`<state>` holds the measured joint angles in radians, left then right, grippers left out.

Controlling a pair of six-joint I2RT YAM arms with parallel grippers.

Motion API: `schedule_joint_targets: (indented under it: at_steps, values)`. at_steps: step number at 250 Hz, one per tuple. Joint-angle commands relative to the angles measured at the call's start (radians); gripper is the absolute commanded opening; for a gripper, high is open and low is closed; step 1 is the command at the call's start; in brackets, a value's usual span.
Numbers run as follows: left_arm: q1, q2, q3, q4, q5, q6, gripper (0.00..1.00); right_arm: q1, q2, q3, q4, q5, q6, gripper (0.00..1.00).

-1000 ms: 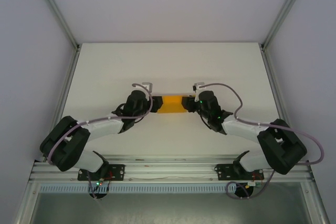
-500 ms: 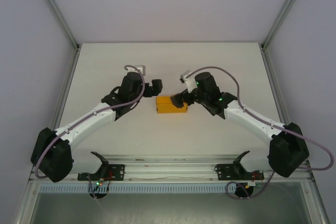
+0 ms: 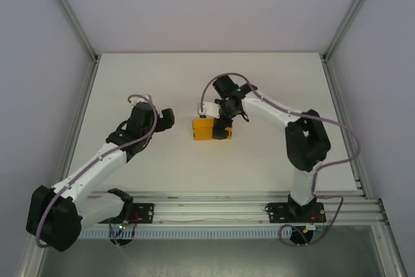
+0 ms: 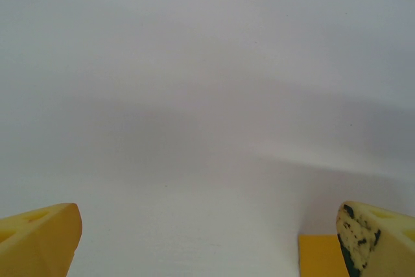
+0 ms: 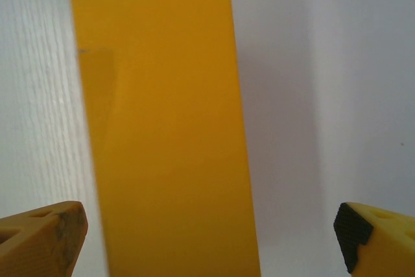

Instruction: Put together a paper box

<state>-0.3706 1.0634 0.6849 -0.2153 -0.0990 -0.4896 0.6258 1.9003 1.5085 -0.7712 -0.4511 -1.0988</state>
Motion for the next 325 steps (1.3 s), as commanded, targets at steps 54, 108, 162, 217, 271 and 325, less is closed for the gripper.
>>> schedule_joint_targets:
  at_steps: [54,108,162,217,271,325]
  values:
    - [0.012,-0.029,-0.013,-0.049,-0.073,0.007,1.00,0.023,0.066,0.079,-0.048,0.149,-0.047,0.71]
    - [0.012,-0.060,0.005,-0.067,-0.133,0.034,1.00,0.084,0.014,-0.051,0.203,0.507,-0.004,0.49]
    - [0.013,-0.122,-0.009,-0.049,-0.162,0.052,1.00,0.122,-0.015,-0.168,0.382,0.680,0.009,0.51]
    - [0.013,-0.157,-0.027,-0.039,-0.154,0.045,1.00,0.174,-0.027,-0.232,0.306,0.740,0.074,0.73]
    - [0.012,-0.146,-0.021,-0.023,-0.123,0.054,1.00,0.220,-0.085,-0.245,0.166,0.672,0.177,1.00]
    - [0.012,-0.127,-0.006,-0.003,-0.128,0.069,1.00,0.214,-0.286,-0.349,0.219,0.502,0.201,1.00]
